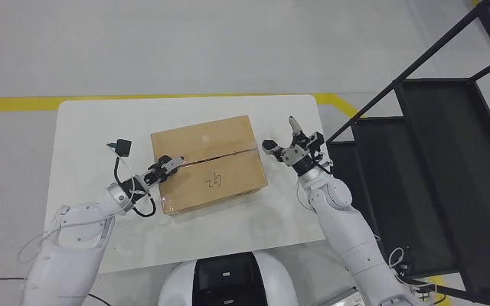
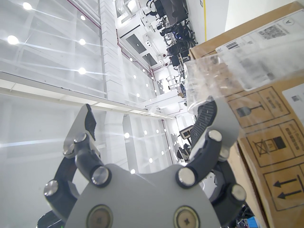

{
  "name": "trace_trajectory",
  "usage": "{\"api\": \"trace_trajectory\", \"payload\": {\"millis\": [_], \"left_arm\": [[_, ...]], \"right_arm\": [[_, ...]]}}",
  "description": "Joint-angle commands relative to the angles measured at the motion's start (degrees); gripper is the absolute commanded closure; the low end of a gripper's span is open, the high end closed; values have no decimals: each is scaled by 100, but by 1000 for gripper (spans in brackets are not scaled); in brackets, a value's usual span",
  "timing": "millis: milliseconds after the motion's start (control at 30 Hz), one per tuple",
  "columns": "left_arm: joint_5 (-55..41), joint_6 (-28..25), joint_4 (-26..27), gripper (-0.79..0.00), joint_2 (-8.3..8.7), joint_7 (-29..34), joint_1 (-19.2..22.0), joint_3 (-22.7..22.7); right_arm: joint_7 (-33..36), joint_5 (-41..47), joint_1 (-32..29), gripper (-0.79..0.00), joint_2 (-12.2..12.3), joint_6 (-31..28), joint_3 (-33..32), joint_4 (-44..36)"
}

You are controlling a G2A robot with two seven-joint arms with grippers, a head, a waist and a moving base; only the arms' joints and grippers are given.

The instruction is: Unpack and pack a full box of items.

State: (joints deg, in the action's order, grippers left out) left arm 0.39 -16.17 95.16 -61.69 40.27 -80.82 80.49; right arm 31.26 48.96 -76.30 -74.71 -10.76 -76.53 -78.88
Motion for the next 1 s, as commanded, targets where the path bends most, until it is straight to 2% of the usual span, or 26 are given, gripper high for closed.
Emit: {"api": "trace_trajectory", "payload": {"millis": [0,200,433,567,667,767,833,967], "left_arm": [[0,0,0,-785,0,0,0,0],[0,0,0,-785,0,0,0,0],[0,0,0,-785,0,0,0,0],[0,0,0,-785,0,0,0,0],[0,0,0,-785,0,0,0,0],[0,0,0,-785,0,0,0,0],[0,0,0,-785,0,0,0,0],[0,0,0,-785,0,0,0,0]], "right_arm": [[44,-8,-19,-785,-2,-35,-1,-85],[184,-24,-164,-785,12,-104,-94,-451],[286,-281,-222,-785,26,94,-28,-706],[85,-656,-124,-785,7,123,157,-625],[-371,-938,-161,-785,0,-33,134,-650],[-505,-1005,-284,-785,15,-150,-7,-776],[-691,-1188,-397,-785,42,7,-124,-861],[-985,-1303,-455,-785,82,797,-269,-848]]}}
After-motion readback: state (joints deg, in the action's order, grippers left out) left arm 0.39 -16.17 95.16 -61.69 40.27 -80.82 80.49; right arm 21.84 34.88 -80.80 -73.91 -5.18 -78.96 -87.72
